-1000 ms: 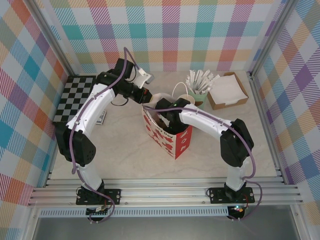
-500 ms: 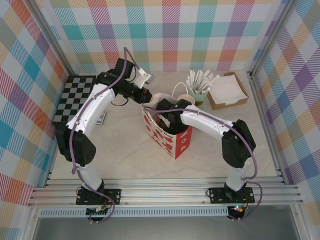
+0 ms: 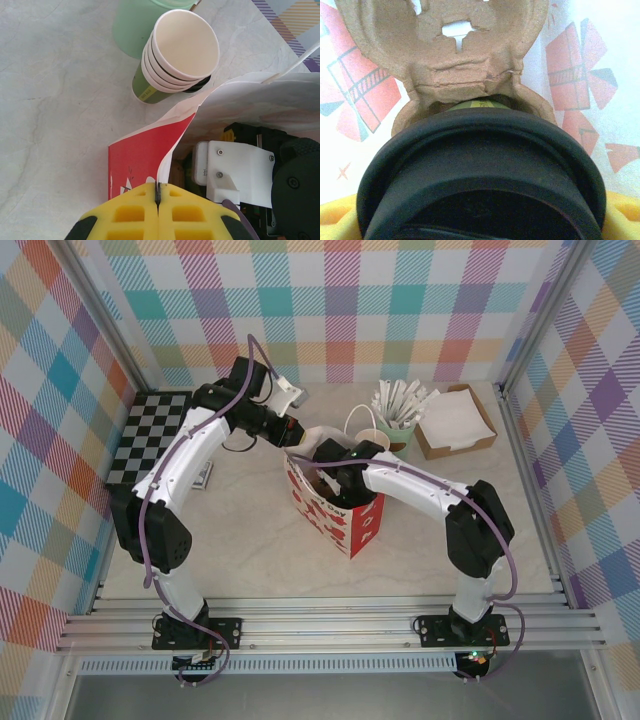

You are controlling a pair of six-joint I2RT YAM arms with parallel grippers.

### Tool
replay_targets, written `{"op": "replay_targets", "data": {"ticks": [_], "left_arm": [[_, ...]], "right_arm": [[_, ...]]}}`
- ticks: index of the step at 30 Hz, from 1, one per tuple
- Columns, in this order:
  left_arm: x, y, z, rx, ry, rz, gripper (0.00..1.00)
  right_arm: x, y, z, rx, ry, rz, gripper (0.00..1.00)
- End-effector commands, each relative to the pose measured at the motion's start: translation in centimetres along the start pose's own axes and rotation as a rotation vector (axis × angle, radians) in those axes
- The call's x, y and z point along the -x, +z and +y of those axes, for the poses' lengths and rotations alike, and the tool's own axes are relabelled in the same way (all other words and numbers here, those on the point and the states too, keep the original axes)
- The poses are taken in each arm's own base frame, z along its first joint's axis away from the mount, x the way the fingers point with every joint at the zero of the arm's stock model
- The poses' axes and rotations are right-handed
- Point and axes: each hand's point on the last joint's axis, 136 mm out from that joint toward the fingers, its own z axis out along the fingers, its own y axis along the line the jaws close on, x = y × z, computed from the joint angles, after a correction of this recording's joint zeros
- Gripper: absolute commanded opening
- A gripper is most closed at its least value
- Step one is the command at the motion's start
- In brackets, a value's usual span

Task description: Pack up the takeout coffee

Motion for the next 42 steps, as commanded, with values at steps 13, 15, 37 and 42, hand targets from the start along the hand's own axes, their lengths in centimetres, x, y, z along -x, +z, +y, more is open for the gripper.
{"op": "replay_targets", "data": {"ticks": [13, 15, 37, 42], "left_arm": [[-0.1, 0.0, 0.1, 0.003, -0.002, 0.013, 0.00], [-0.2, 0.1, 0.0, 0.001, -0.003, 0.014, 0.00], [0.0, 0.0, -0.1, -0.005, -0.003, 0.008, 0.00], [0.0, 0.1, -0.1, -0.008, -0.003, 0.008, 0.00]], "right_arm": [[-2.3, 6.8, 0.2, 0.016, 0.004, 0.141, 0.42], [-2.4, 7.2, 0.2, 0.016, 0.005, 0.148, 0.42], [-4.8, 10.4, 0.2, 0.016, 0.010, 0.246, 0.40], [-5.6, 10.9, 0.0, 0.005, 0.014, 0.279, 0.40]]}}
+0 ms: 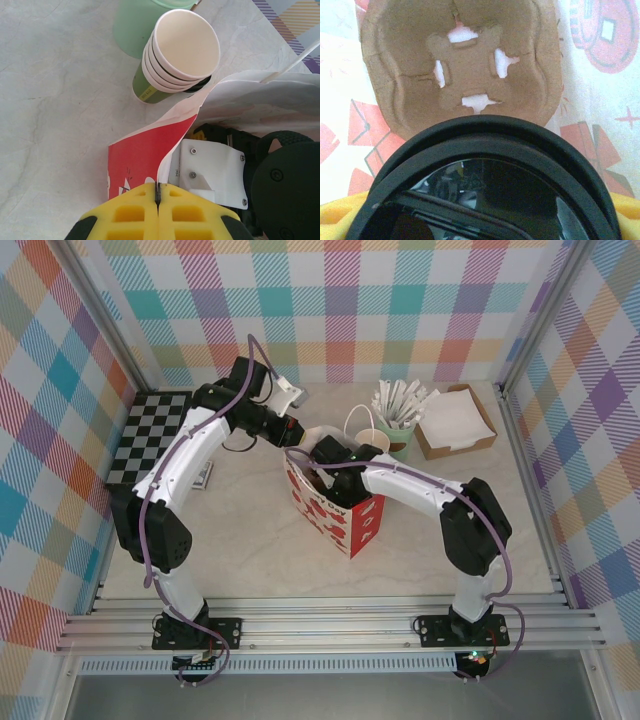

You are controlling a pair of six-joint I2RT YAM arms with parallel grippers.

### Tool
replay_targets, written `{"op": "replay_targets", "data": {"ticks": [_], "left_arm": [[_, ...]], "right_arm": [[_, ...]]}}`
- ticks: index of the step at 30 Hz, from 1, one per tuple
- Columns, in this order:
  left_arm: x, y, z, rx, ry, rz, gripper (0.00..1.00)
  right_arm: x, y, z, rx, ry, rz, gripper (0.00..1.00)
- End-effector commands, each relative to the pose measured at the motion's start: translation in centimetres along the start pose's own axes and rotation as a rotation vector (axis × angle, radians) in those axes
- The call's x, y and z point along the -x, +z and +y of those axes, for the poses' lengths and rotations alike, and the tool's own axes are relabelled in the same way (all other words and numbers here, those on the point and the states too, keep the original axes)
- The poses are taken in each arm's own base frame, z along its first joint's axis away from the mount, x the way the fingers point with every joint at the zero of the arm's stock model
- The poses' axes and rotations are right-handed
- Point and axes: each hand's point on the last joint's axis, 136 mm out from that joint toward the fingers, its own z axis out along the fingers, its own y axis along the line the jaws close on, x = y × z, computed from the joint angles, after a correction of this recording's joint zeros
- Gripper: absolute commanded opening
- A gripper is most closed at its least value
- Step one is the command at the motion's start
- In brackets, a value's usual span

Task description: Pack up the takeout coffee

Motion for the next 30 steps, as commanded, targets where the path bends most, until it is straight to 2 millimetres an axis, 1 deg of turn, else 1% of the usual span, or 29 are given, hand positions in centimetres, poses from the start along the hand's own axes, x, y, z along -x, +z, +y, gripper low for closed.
{"op": "replay_targets", "data": {"ticks": [1, 6, 10, 14, 17, 22, 25, 30], "left_arm": [[0.0, 0.0, -0.2, -0.009, -0.004, 0.007, 0.00], [-0.1, 0.0, -0.2, -0.008, -0.006, 0.011, 0.00], [0.0, 0.0, -0.2, -0.010, -0.003, 0.006, 0.00], [0.0, 0.1, -0.2, -0.014, -0.004, 0.008, 0.00], [-0.1, 0.1, -0.2, -0.012, -0.006, 0.011, 0.00], [-0.1, 0.0, -0.2, -0.010, -0.004, 0.009, 0.00], [0.0, 0.0, -0.1, -0.004, -0.002, 0.007, 0.00], [0.0, -0.2, -0.2, -0.002, -0.002, 0.006, 0.00]], "right_arm": [[-10.7, 7.2, -1.6, -0.058, 0.016, 0.424, 0.39], [-11.6, 7.7, -1.2, -0.036, 0.045, 0.450, 0.39], [-12.2, 7.9, -1.4, -0.045, 0.047, 0.481, 0.39], [-12.4, 8.2, -1.3, -0.044, 0.055, 0.490, 0.39], [-12.1, 8.0, -1.2, -0.040, 0.057, 0.485, 0.39], [-11.4, 7.0, -1.2, -0.043, 0.050, 0.467, 0.39], [-10.7, 6.2, -1.1, -0.038, 0.052, 0.447, 0.39], [-8.9, 4.2, -0.6, -0.018, 0.056, 0.386, 0.39]]}}
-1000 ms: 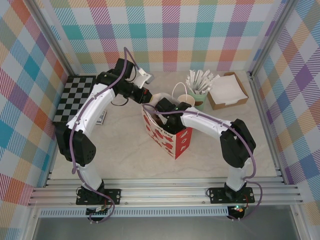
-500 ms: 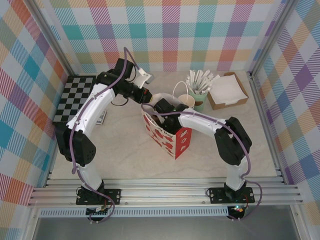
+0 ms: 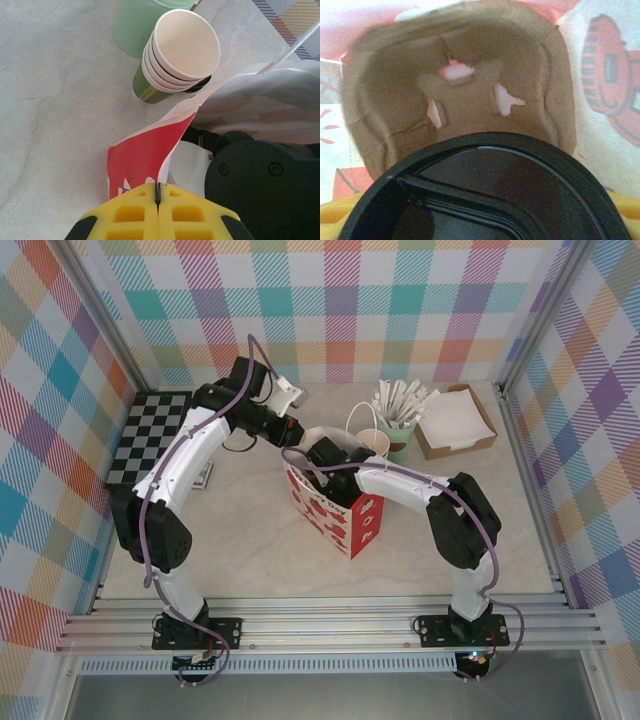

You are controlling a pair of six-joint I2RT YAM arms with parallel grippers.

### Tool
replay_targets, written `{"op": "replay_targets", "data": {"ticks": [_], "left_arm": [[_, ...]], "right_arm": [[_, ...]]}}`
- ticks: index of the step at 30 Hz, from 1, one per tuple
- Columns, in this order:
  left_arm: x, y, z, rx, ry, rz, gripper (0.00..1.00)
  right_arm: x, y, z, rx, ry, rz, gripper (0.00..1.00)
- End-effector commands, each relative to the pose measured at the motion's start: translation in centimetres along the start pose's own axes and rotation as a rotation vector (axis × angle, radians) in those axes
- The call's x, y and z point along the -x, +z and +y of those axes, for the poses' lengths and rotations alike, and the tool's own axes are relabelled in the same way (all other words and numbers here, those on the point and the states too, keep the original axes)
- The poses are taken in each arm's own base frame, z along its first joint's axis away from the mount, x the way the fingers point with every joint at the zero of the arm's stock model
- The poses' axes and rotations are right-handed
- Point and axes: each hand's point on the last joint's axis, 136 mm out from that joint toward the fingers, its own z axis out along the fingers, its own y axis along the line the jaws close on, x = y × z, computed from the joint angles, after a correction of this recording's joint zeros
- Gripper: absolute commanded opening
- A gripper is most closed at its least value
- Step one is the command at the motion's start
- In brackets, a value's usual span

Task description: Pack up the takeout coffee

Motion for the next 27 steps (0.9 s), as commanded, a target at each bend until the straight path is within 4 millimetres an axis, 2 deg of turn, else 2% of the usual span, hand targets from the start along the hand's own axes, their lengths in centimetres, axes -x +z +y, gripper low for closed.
{"op": "replay_targets", "data": {"ticks": [1, 5, 16, 27], "left_arm": [[0.1, -0.2, -0.2, -0.001, 0.000, 0.004, 0.00], [0.1, -0.4, -0.2, 0.004, 0.001, 0.002, 0.00], [0.4, -0.5, -0.2, 0.008, 0.002, -0.012, 0.00], [1.8, -1.1, -0.7, 0.007, -0.029, -0.082, 0.00]], "right_arm": [[-10.6, 1.3, -1.2, -0.046, 0.032, 0.428, 0.39], [-9.4, 0.0, -1.0, -0.040, 0.029, 0.385, 0.40], [-8.2, -1.6, -0.9, -0.040, 0.026, 0.313, 0.40], [-4.7, -2.4, -0.5, -0.026, 0.006, 0.142, 0.40]]}}
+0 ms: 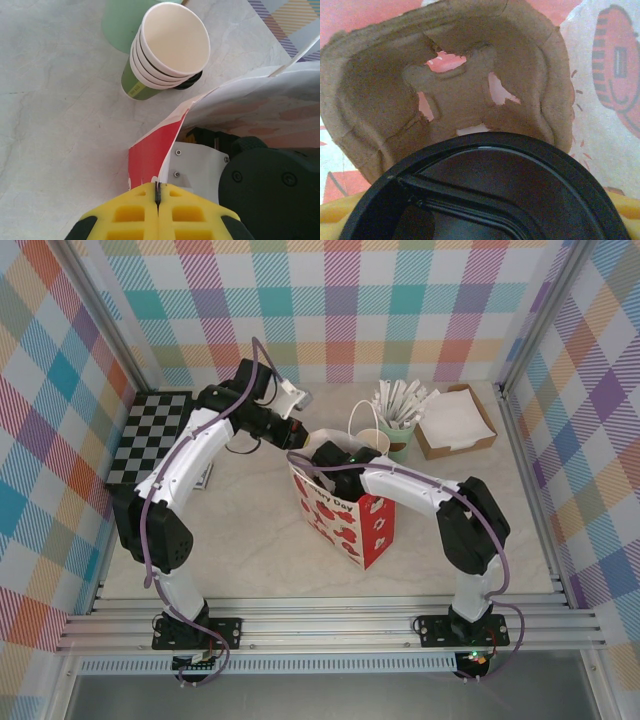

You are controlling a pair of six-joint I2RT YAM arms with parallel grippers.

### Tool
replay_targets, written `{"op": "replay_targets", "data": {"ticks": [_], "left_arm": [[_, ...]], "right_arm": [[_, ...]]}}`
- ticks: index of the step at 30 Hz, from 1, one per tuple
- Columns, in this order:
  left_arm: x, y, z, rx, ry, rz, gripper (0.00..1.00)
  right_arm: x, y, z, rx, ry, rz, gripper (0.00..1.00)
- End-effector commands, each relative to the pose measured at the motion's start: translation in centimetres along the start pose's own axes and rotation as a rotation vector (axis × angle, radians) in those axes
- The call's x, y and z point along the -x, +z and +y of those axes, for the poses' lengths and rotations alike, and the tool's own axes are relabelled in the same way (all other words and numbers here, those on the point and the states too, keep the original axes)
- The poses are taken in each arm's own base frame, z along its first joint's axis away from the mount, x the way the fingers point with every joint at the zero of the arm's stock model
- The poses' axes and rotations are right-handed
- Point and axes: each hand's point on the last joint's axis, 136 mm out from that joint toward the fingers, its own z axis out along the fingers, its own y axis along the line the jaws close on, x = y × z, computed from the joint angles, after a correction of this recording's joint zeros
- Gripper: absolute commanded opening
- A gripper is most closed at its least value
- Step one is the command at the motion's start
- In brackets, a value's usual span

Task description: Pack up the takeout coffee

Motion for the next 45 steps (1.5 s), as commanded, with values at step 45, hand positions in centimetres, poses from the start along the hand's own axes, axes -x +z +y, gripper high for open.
{"op": "replay_targets", "data": {"ticks": [45], "left_arm": [[5.0, -5.1, -0.9, 0.276, 0.093, -0.282, 0.00]], "right_arm": [[6.6, -2.6, 1.2, 0.033, 0.019, -0.364, 0.48]]}}
